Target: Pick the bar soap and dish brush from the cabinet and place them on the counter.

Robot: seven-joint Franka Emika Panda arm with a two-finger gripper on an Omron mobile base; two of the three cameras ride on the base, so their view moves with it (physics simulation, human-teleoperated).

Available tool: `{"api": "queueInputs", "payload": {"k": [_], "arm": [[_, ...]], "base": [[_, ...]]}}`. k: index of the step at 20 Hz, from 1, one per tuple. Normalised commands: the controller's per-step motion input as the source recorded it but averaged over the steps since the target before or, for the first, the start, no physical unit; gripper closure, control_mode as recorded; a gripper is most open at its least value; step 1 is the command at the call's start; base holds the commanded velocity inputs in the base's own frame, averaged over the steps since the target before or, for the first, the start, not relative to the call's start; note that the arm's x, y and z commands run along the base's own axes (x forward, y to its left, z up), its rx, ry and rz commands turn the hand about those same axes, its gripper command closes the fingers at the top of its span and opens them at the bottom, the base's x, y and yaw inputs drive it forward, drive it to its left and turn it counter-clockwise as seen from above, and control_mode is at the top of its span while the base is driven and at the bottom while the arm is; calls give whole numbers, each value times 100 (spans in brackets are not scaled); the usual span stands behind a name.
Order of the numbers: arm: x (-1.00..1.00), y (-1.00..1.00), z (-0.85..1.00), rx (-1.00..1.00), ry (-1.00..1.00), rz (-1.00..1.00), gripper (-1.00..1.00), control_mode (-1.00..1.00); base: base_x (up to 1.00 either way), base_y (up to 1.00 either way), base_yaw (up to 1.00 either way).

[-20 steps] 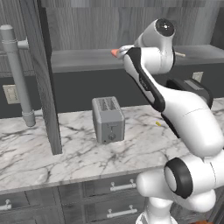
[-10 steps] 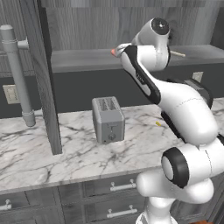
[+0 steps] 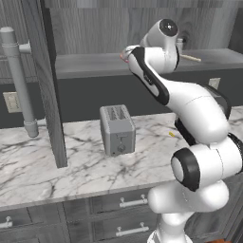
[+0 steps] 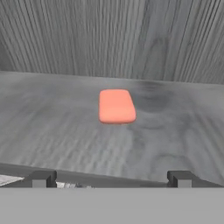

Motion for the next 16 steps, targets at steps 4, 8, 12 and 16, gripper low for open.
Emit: {"api": "queueInputs", "payload": {"k": [4,8,12,16], "arm": [[33,0,-11,0,0,0,-100,-100],[31,2,-9,0,2,0,-100,-100],[28,7,-4,0,4,0,-100,-100],[27,10,-1,0,5,0,-100,-100]], "base": [[0,0,0],[0,0,0],[0,0,0],[0,0,0]]}}
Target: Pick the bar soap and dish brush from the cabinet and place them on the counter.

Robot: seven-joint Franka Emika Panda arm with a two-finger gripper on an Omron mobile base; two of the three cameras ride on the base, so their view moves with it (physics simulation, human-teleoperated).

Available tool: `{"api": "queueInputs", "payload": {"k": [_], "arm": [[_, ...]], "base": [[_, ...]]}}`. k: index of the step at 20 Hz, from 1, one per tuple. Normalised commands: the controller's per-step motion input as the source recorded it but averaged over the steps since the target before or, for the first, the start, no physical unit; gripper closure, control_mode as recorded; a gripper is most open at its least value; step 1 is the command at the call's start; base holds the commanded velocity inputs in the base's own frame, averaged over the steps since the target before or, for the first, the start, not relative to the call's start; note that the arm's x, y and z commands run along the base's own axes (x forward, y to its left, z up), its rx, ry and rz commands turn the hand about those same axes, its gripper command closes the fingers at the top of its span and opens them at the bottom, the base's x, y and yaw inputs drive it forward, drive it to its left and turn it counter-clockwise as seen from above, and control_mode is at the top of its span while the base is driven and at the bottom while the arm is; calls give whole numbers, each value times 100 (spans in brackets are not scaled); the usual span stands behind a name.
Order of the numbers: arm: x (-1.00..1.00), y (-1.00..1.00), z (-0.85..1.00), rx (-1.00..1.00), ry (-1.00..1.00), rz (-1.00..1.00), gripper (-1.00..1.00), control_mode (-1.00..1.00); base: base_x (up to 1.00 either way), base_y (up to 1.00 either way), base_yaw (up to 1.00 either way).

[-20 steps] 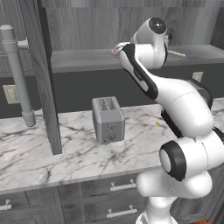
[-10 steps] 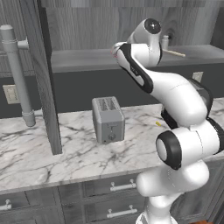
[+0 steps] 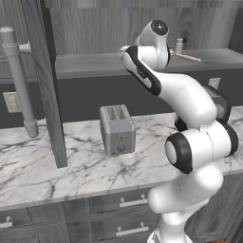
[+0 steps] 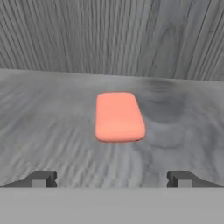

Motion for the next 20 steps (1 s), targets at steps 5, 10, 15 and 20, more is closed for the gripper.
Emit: {"api": "queueInputs", "payload": {"k": [5,10,15,20], "arm": [[29,9,-1,0,4,0,-100,-100],[30,3,-6,0,2,0,-100,-100],[26,0,-13,0,0,0,-100,-100],[27,0,-9,0,0,0,-100,-100]], "base": [[0,0,0],[0,0,0],[0,0,0],[0,0,0]]}}
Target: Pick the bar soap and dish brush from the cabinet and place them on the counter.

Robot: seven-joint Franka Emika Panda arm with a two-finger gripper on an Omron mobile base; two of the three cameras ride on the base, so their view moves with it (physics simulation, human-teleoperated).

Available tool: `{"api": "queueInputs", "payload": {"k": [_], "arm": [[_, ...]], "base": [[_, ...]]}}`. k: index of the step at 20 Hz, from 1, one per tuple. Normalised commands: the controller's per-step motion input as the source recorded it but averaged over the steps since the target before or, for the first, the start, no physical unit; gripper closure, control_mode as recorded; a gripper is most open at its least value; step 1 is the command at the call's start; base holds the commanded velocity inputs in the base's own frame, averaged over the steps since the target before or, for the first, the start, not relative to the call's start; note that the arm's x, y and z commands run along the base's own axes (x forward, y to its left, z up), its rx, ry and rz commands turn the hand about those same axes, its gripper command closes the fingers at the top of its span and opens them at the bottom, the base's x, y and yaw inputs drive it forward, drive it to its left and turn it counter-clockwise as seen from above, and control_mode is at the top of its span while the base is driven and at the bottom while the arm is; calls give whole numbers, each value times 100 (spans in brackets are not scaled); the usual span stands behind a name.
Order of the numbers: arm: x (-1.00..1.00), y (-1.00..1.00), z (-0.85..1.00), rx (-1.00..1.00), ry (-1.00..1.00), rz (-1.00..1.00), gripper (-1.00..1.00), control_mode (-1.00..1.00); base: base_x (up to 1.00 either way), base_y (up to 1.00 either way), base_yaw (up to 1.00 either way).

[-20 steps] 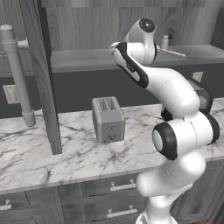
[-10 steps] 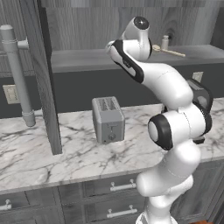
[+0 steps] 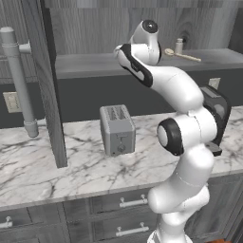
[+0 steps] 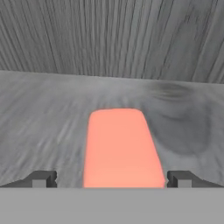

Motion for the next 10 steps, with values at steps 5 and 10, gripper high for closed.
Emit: {"api": "queueInputs", "payload": {"k": [5,10], "arm": [[25,1,-6,0,0,0,-100,-100],[24,2,-6,0,0,0,-100,-100]], "base": [[0,0,0],[0,0,0]]}}
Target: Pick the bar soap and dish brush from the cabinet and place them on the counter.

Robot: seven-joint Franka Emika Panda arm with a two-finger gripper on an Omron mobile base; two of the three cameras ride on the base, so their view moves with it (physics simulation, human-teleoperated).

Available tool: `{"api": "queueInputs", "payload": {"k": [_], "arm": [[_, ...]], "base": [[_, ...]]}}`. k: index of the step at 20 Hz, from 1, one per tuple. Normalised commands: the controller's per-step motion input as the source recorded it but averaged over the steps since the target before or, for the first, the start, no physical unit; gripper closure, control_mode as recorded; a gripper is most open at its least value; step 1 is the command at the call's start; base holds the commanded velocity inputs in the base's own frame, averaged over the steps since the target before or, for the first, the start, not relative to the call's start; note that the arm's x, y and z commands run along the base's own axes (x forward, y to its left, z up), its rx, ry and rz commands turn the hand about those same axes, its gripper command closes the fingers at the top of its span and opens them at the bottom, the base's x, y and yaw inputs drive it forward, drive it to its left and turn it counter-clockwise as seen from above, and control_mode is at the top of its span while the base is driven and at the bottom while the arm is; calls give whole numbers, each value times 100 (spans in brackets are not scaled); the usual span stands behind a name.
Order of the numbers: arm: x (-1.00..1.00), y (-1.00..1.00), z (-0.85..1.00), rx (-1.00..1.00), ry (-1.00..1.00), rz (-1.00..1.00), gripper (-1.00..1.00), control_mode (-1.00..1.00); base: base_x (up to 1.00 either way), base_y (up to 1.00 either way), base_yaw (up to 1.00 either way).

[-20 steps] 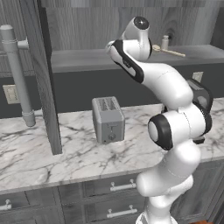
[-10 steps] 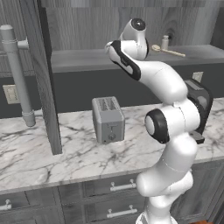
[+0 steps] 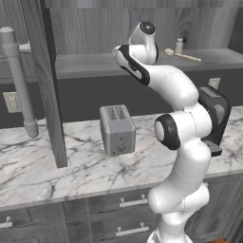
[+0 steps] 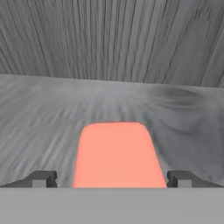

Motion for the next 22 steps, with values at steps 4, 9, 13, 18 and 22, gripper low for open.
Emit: {"api": "queueInputs", "payload": {"k": [4,9,13,18,22], "arm": [[24,4,-7,0,0,0,-100,-100],[21,4,-8,0,1,0,-100,-100],[22,3,-10,0,1,0,-100,-100],[20,4,-11,0,2,0,100,-100],[6,1,-2,0,1,0,100,-100]], "base": [[0,0,0],[0,0,0],[0,0,0],[0,0,0],[0,0,0]]}}
